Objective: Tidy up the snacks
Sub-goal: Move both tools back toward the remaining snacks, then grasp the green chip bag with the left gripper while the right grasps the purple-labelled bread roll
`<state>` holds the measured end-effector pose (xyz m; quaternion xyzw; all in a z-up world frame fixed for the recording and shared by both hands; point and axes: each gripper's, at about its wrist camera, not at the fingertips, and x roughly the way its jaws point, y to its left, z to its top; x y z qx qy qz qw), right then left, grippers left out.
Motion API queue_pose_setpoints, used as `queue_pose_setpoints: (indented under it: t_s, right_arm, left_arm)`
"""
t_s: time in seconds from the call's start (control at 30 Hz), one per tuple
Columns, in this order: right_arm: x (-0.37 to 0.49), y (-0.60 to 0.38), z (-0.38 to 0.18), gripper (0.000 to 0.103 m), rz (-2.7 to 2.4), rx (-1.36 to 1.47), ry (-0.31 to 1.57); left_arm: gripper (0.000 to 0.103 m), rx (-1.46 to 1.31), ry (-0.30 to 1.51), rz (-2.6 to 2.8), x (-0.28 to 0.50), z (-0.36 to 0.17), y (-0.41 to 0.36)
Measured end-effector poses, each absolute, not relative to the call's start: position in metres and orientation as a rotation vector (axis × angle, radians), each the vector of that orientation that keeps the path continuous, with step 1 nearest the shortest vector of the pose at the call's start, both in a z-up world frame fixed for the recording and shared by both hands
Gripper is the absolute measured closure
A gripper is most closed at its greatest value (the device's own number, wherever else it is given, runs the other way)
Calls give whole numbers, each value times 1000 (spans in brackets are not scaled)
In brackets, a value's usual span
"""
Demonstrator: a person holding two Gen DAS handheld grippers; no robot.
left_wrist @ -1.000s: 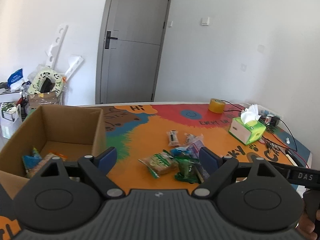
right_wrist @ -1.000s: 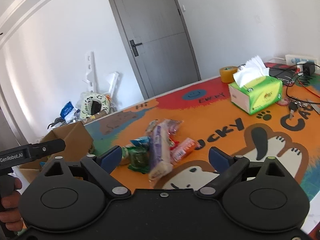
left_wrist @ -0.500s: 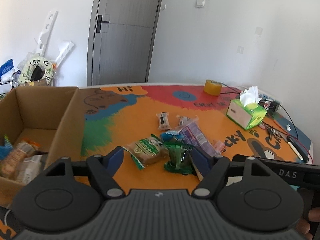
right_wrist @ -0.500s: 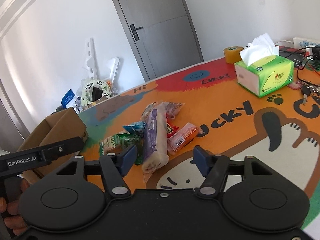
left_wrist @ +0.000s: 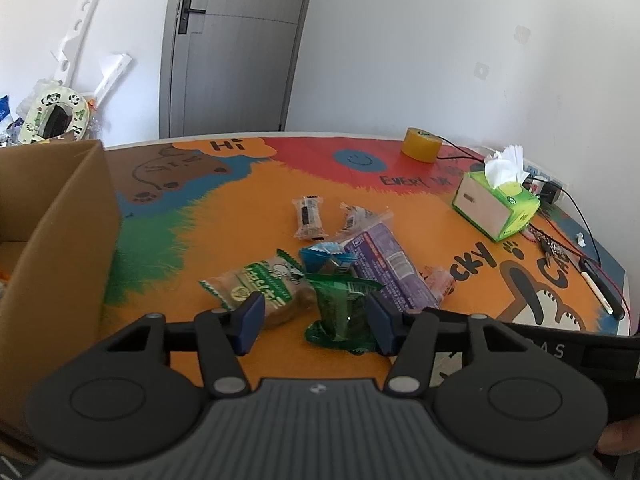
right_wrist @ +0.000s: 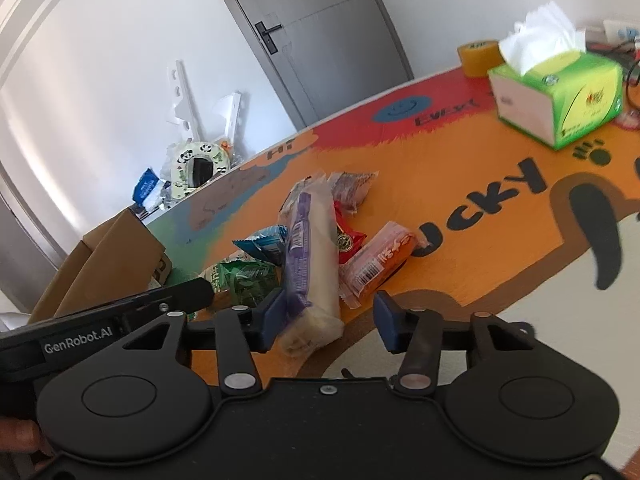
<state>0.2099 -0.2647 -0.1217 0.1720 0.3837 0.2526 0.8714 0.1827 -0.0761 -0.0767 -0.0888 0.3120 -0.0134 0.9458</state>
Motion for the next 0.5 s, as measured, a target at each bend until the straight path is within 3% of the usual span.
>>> queue_pose_setpoints:
  t_s: [0.1, 0.13, 0.23, 0.5]
  right_arm:
    - [214, -261, -126, 63, 562, 369, 813]
    - [215, -260, -128, 71, 582, 378, 819]
    - [215, -262, -128, 76, 601, 394, 809]
    - [207, -277, -122, 78, 577, 401, 780]
  left_arm:
    - [48, -185, 646, -29, 188, -80, -77]
    - [48, -185, 650, -31, 190, -80, -78]
    - [48, -180, 662, -45, 196, -83, -82]
    - [49, -167, 692, -60, 210, -96, -97]
